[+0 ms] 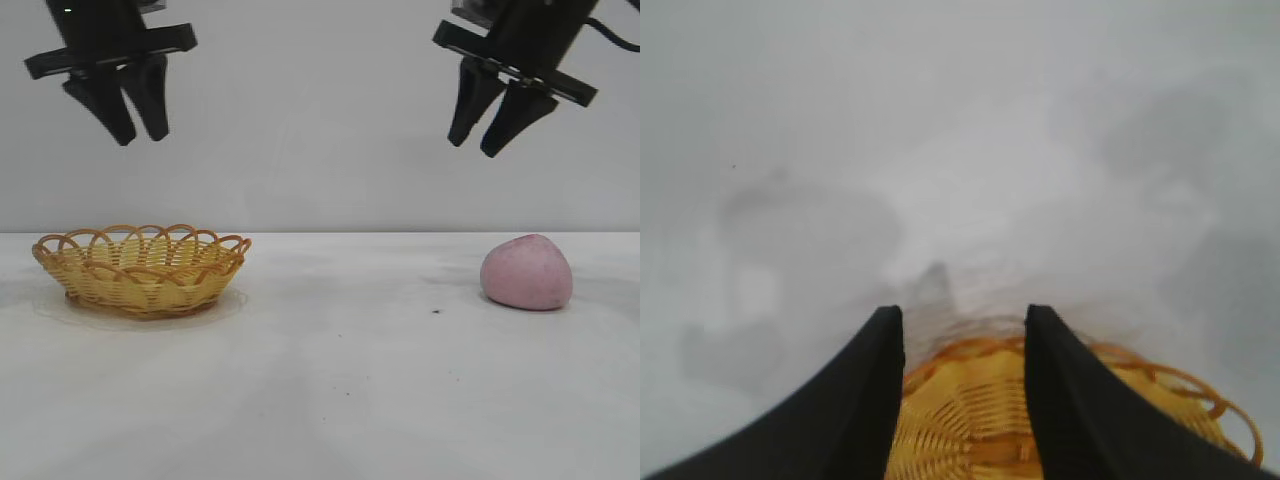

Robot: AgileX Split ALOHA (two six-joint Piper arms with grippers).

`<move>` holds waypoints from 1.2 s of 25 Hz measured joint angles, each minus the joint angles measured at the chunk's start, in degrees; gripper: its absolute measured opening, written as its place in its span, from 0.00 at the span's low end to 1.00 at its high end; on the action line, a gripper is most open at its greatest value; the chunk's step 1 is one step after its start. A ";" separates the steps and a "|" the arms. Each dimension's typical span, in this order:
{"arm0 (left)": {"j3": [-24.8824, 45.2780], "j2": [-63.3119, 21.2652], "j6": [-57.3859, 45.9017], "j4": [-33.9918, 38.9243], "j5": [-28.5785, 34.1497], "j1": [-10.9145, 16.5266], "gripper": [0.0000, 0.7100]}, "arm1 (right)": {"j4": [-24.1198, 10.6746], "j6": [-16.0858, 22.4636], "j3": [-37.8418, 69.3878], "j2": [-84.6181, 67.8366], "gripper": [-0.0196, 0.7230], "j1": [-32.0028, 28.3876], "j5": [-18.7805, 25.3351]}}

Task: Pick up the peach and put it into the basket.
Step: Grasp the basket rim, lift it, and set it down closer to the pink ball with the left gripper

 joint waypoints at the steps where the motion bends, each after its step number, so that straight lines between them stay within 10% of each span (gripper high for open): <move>1: 1.99 -1.08 1.17 -0.55 -0.79 0.07 0.35 | 1.01 -1.43 2.99 -1.46 0.43 0.00 -1.95; 11: 11.31 -6.02 6.36 -5.39 -3.96 5.76 0.35 | 11.79 -12.30 27.98 -18.15 0.43 0.00 -19.29; 30: 11.32 2.59 6.36 -2.49 -1.20 6.09 0.35 | 16.36 -17.32 29.76 -18.76 0.43 0.00 -19.16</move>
